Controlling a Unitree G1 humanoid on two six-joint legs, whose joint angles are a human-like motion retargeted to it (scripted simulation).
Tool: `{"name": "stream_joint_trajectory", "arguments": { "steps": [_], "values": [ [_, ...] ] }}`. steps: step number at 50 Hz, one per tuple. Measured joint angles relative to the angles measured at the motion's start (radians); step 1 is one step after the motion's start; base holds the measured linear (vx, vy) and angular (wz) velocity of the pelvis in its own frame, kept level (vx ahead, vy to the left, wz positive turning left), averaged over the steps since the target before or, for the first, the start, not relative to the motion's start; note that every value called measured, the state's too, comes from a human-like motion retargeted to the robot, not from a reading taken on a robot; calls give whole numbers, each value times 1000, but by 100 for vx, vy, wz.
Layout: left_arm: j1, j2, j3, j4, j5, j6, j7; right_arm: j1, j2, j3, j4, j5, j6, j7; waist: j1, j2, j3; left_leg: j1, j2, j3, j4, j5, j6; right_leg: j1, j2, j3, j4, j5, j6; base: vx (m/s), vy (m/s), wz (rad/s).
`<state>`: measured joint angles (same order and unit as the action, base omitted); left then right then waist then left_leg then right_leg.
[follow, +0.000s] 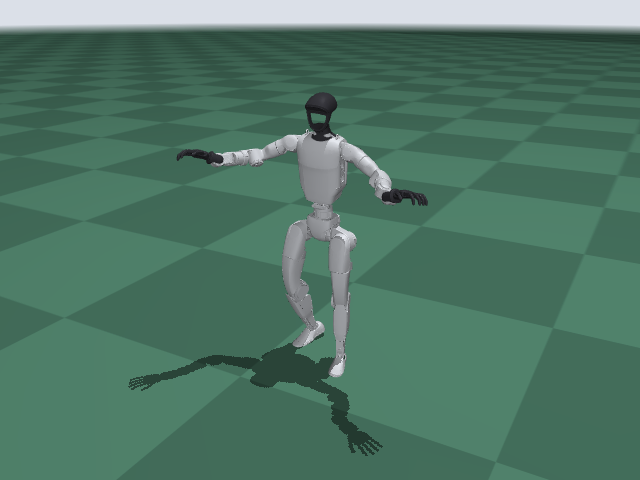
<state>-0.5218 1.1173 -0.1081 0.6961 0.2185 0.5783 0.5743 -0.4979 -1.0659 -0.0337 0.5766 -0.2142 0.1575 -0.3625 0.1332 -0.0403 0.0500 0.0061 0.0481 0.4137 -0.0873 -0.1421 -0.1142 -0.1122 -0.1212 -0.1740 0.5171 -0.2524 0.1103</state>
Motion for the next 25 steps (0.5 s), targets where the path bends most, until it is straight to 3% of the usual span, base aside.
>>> {"name": "stream_joint_trajectory", "arguments": {
  "steps": [4,7,10,18,20,25],
  "values": [
    [5,-5,16,-4,-47,-48,55,-19,4,7,-4,-10,-3,-23,49,-17,21,-8,-8,36,0,24,-5,162,-2,23,-172,63,41,-34,-15,-40],
    [3,-15,33,-8,-107,-112,125,-37,4,14,-8,-22,-10,-60,87,-37,47,-26,-17,63,0,52,-14,249,-2,48,-359,52,85,-42,-22,-41],
    [5,-19,37,-2,-107,-186,179,-54,-1,22,-12,-28,-38,-104,130,-56,73,-57,-19,98,0,92,-25,255,-6,51,-449,44,124,-48,-24,-45],
    [6,-44,14,15,-41,-223,161,-35,-27,5,7,-35,-63,-128,142,-75,122,-121,-24,81,0,100,27,190,-12,8,-530,122,149,-48,-20,30],
    [0,-52,23,21,-70,-115,118,-26,-32,-10,22,-44,6,-73,129,-85,123,-114,-41,84,0,86,63,180,-15,-16,-575,163,146,-42,-14,65],
    [9,-21,1,32,72,-28,18,-10,-37,-14,20,-40,37,-36,111,-139,121,-81,-69,145,218,-69,126,73,-82,-26,-488,175,151,-36,-11,38]
  ]
}}
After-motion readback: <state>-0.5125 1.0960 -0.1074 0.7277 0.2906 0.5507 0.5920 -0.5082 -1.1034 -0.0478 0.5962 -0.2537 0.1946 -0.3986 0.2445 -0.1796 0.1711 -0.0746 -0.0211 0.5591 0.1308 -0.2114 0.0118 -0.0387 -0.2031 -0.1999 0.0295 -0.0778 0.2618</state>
